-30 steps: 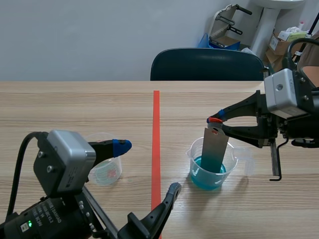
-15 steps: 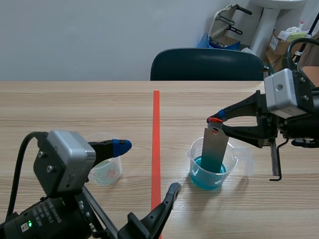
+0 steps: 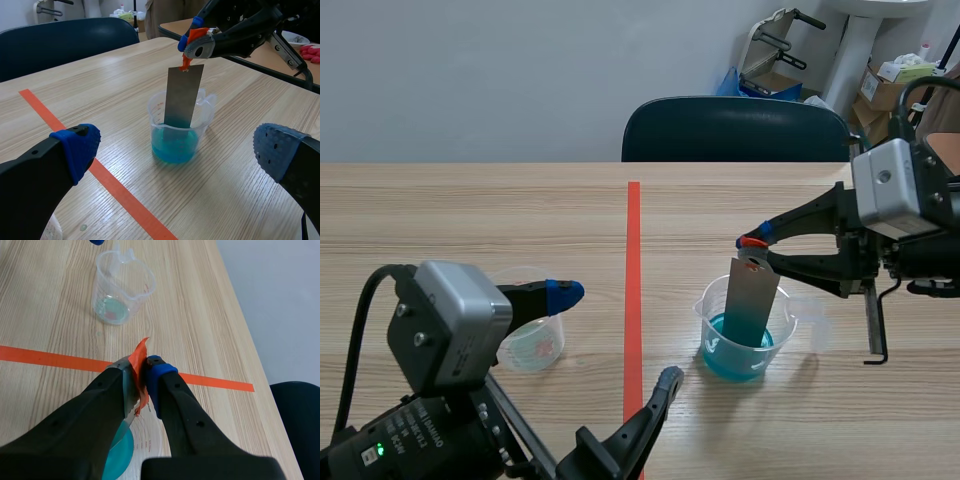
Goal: Do the redox reaction experiment
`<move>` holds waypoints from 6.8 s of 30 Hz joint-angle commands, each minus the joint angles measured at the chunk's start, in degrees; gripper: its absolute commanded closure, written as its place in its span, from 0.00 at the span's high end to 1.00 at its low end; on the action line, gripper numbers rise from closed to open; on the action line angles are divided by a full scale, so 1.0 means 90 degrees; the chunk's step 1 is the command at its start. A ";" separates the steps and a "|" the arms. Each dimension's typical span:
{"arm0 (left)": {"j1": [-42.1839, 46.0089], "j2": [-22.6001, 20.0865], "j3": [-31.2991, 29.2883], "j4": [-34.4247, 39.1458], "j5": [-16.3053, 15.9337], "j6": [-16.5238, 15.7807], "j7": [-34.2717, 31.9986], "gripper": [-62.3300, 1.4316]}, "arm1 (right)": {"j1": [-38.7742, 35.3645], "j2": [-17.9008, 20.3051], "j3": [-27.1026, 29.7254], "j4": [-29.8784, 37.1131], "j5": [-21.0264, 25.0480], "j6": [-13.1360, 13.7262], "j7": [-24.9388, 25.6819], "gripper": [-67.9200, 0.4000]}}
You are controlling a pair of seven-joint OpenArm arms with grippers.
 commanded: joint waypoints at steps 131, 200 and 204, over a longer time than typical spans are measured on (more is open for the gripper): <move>0.0017 0.0032 0.0012 0.0080 -0.0015 -0.0012 -0.0085 1.00 | 0.0044 0.3072 0.0066 0.3084 0.3988 0.0049 -0.1304 0.02; 0.0017 0.0032 0.0012 0.0080 0.0005 -0.0012 -0.0085 1.00 | 0.0044 0.3072 0.0066 0.3084 0.3988 0.0049 -0.1302 0.02; 0.0017 0.0032 0.0012 0.0080 0.0005 -0.0012 -0.0085 1.00 | 0.0044 0.3072 0.0066 0.3084 0.3988 0.0049 -0.1302 0.02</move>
